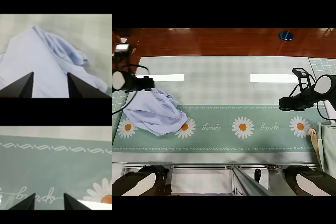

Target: Fold the shirts.

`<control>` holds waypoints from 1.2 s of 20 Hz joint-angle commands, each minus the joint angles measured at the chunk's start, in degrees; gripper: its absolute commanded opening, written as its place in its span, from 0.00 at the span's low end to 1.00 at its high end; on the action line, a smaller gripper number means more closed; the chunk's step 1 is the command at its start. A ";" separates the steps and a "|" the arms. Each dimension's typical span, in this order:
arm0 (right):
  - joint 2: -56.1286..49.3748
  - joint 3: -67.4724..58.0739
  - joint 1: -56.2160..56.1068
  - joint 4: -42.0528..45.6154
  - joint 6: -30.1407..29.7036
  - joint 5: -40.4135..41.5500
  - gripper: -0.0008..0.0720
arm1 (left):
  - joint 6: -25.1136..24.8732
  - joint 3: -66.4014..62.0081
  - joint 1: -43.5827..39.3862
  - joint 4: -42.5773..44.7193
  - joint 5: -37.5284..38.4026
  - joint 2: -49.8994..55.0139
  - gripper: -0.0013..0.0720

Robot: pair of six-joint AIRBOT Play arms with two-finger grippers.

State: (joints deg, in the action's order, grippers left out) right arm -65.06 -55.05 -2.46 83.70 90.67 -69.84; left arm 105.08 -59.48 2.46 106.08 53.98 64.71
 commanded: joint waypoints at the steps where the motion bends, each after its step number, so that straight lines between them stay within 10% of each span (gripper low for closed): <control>1: 0.00 -0.04 -0.02 -3.52 0.17 0.87 0.57 | 3.48 0.33 8.15 -1.31 0.55 3.48 0.71; 10: 0.00 -0.04 -0.02 -3.52 1.09 1.42 0.57 | 3.41 0.33 9.31 -12.44 2.64 18.91 0.71; 13: 0.00 -0.04 -0.02 -3.52 1.11 1.75 0.57 | -3.48 0.31 9.31 -18.67 2.62 20.20 0.70; 18: 0.00 -0.04 -0.02 -4.94 1.27 2.10 0.57 | -14.64 0.24 9.31 -29.35 5.29 20.44 0.05; 24: 3.74 -0.04 -0.02 -8.17 0.22 2.58 0.57 | -24.02 -5.86 9.29 -49.18 4.74 12.63 0.06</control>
State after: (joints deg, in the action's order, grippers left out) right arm -63.33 -55.05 -2.46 76.79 91.37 -68.01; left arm 87.22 -62.35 11.68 68.47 59.75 81.28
